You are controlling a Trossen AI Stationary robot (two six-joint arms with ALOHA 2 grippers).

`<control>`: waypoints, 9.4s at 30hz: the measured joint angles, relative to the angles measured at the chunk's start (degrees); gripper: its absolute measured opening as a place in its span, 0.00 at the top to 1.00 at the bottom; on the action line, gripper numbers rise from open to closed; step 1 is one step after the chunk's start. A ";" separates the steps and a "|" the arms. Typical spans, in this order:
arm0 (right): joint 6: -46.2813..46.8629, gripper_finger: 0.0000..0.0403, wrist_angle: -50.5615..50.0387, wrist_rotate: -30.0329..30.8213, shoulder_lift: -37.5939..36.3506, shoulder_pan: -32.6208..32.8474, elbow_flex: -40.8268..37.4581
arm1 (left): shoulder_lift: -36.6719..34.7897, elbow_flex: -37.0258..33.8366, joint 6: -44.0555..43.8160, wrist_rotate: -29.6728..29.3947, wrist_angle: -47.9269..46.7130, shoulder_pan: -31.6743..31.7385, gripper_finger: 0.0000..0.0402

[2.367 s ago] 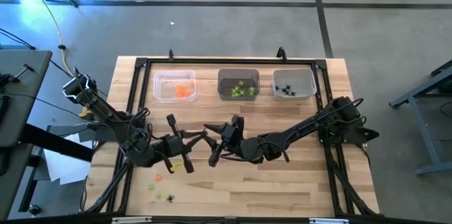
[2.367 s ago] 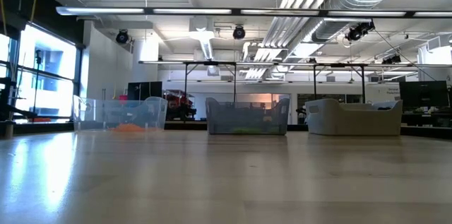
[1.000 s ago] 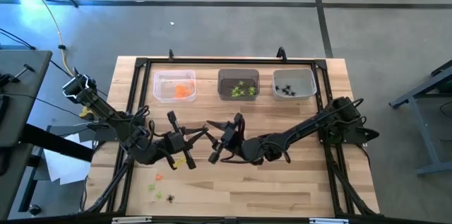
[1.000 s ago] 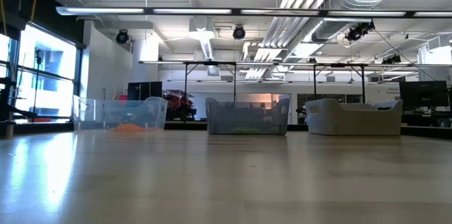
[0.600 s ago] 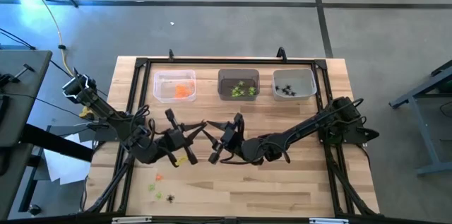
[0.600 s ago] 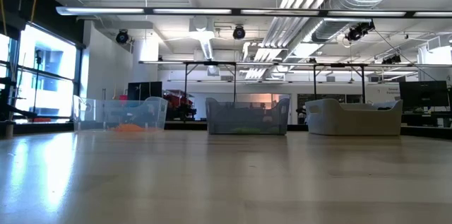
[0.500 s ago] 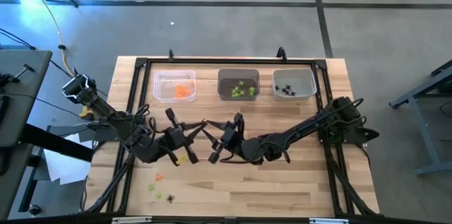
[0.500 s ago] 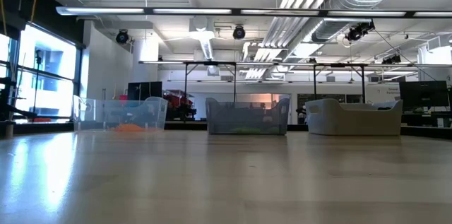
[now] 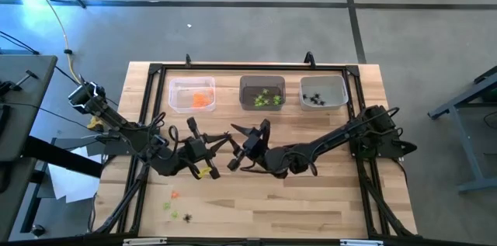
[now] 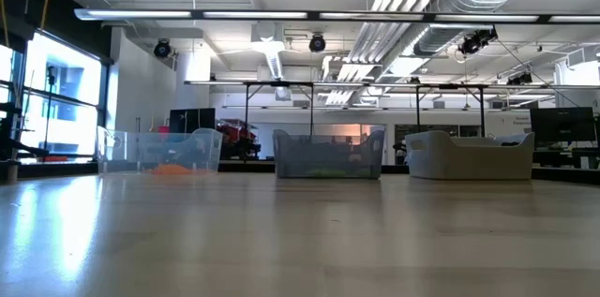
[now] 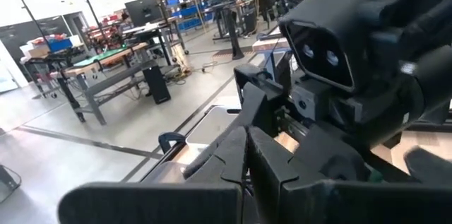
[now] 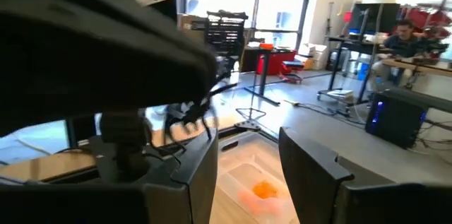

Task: Sort Halloween decoration
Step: Put the black spider toy into the white bin

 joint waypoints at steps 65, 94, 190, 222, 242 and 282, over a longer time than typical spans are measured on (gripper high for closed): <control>1.33 0.96 3.79 -1.74 0.00 0.35 0.00 | 0.02 -0.02 -0.50 3.42 -1.50 2.73 1.00; 4.03 1.00 -7.41 6.04 -2.37 0.33 0.02 | -0.10 -0.07 9.40 -0.26 0.82 2.04 0.60; 64.91 0.67 -33.04 -30.61 -38.94 0.45 -36.83 | -15.56 -4.38 -74.94 33.89 -81.39 -14.13 0.57; 74.84 0.67 -11.64 -29.20 -19.63 13.14 -36.83 | 13.13 -20.75 -67.03 59.31 -18.05 -20.52 0.57; 74.21 0.67 -12.20 -29.31 -19.65 13.92 -36.83 | 22.01 -15.58 -55.21 54.07 -20.65 -22.38 0.57; 74.38 0.67 -12.15 -29.27 -19.65 13.91 -36.83 | 22.66 -11.16 -56.99 44.05 -32.53 -18.79 1.00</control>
